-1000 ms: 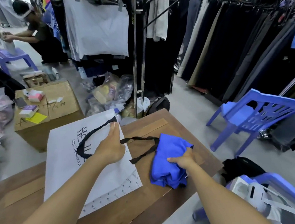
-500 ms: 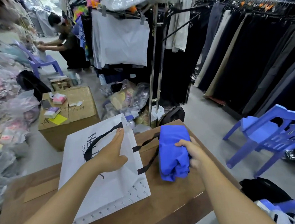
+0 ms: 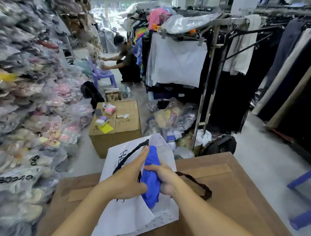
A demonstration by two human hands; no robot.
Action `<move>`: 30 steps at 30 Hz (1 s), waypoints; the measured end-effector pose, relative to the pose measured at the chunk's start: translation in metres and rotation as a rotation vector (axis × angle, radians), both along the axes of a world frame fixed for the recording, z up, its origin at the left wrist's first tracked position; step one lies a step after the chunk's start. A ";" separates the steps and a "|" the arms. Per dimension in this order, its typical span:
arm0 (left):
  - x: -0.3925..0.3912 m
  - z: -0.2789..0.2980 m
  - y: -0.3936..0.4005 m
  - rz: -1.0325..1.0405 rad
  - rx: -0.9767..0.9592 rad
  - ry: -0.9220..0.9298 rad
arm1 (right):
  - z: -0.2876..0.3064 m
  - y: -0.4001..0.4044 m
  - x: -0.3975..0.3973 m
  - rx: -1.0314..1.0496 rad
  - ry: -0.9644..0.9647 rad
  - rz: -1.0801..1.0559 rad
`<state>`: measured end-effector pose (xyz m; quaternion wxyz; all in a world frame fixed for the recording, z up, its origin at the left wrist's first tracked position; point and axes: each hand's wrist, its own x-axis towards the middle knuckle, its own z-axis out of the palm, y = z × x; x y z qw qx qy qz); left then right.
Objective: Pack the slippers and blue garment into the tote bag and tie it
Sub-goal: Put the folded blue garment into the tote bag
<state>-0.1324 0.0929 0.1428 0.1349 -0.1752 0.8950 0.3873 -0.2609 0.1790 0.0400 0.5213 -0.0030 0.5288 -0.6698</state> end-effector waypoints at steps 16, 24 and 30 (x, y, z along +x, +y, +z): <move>0.000 0.006 -0.005 0.084 -0.003 0.033 | -0.008 -0.004 -0.029 0.376 0.895 0.328; -0.009 0.000 0.004 0.069 -0.069 0.020 | -0.052 0.077 -0.057 0.890 0.769 0.214; -0.002 -0.009 -0.008 0.182 -0.076 0.128 | -0.035 0.077 -0.028 0.635 0.616 0.334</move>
